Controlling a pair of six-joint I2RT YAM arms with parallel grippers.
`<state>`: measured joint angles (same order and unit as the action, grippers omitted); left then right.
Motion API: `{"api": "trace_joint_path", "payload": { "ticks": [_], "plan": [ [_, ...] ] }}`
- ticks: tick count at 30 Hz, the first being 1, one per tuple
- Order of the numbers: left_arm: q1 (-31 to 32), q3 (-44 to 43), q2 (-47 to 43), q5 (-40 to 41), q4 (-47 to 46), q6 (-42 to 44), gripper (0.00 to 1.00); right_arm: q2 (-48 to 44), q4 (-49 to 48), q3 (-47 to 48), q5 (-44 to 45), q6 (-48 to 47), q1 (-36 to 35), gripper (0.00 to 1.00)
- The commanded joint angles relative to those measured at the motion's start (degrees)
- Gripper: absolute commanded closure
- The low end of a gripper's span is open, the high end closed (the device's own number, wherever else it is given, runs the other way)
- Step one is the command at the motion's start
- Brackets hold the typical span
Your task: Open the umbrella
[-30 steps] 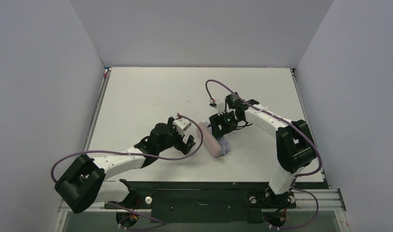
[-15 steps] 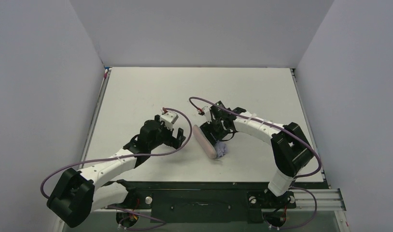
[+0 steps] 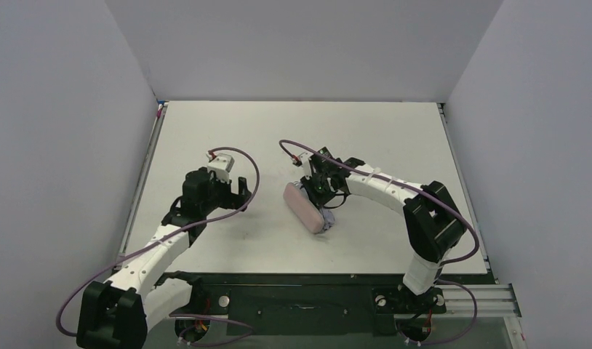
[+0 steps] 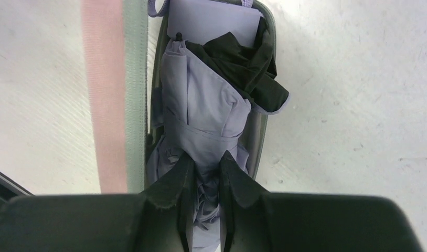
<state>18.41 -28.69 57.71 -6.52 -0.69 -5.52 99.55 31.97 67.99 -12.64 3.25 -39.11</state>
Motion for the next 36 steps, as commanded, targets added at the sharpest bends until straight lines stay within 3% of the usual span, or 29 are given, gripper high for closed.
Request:
{"api": "trace_joint_path", "payload": {
  "ticks": [1,10,16,23,28,32,36],
  "plan": [
    [-4.4,-5.1,-1.1,-6.5,4.7,-0.4,0.03,-0.3,-2.8,6.9,-4.2,3.0,-0.6,1.00],
    [-6.4,-7.9,-0.5,-12.9,5.8,0.8,0.03,-3.0,-2.0,12.9,-7.9,3.0,1.5,1.00],
    [-5.0,-13.2,3.8,-19.8,3.1,2.7,0.03,-5.9,-1.9,13.9,-12.8,4.5,10.9,1.00],
    [10.7,-23.6,15.2,-13.8,4.6,11.8,0.03,-10.3,-4.5,12.6,-23.1,10.2,22.9,1.00],
    [20.7,-36.8,30.0,-10.2,9.3,13.4,0.03,-12.9,-5.5,10.7,-22.2,11.6,29.7,1.00],
    [26.7,-42.6,38.9,-8.3,15.7,17.4,0.01,-14.7,-5.2,8.4,-21.5,11.6,33.9,1.00],
    [28.9,-44.4,44.6,-6.4,21.7,20.0,0.10,-17.1,-5.0,6.2,-21.2,11.6,36.2,1.00]
  ]
}}
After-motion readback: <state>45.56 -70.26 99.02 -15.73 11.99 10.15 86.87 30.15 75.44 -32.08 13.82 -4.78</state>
